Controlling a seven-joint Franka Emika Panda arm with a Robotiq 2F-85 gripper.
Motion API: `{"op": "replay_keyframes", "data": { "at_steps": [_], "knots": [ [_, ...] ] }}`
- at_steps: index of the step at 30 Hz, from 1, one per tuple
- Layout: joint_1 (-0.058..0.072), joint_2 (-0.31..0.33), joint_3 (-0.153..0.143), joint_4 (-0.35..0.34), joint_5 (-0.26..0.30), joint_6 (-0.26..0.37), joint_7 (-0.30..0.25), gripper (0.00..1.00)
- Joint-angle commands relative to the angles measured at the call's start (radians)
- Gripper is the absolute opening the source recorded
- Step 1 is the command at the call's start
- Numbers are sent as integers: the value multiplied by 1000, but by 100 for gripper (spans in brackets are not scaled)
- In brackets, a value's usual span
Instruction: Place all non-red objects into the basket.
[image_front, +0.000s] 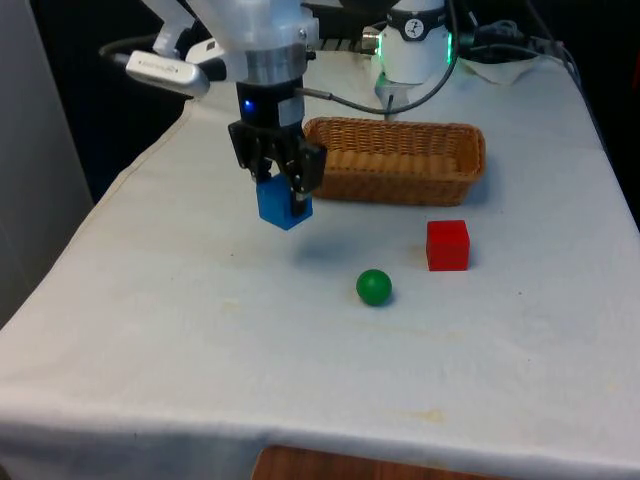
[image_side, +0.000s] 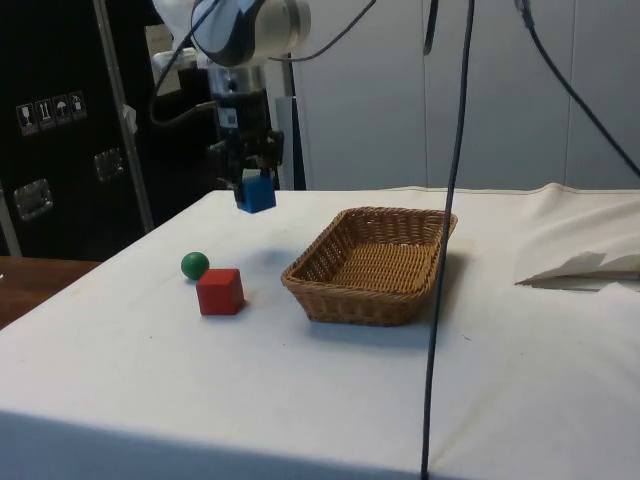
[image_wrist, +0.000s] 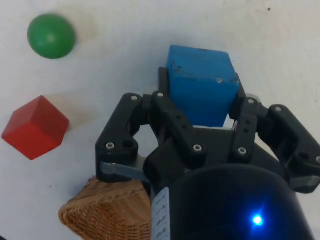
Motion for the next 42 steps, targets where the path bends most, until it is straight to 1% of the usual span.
{"op": "replay_keyframes", "data": {
  "at_steps": [1,2,3,8,9,10,11,12,13,20,21,22,28,29,30,31,37,38,39,42],
  "knots": [
    [4,-16,-4,-8,-8,-7,-4,4],
    [0,-5,-1,0,-1,-4,-4,4],
    [4,-27,-6,-10,-10,-16,-13,4],
    [6,-53,-10,-12,-16,-41,-43,4],
    [8,-64,-13,-14,-17,-49,-55,4],
    [8,-70,-14,-14,-18,-55,-61,4],
    [4,-55,-11,-4,-10,-53,-56,4],
    [8,-75,-15,-14,-19,-61,-67,4],
    [9,-80,-15,-15,-20,-65,-73,4],
    [11,-125,-22,-20,-28,-106,-116,4],
    [7,-114,-19,-11,-19,-106,-114,4],
    [11,-131,-23,-20,-29,-112,-121,4],
    [12,-170,-25,-22,-41,-150,-150,4],
    [12,-176,-26,-23,-43,-157,-153,4],
    [8,-167,-24,-16,-35,-156,-153,4],
    [13,-182,-26,-24,-45,-163,-156,4],
    [19,-227,-26,-33,-62,-205,-165,4],
    [15,-218,-24,-23,-55,-210,-165,4],
    [20,-234,-26,-37,-64,-209,-165,4],
    [21,-255,-25,-63,-66,-203,-168,4]
  ]
}}
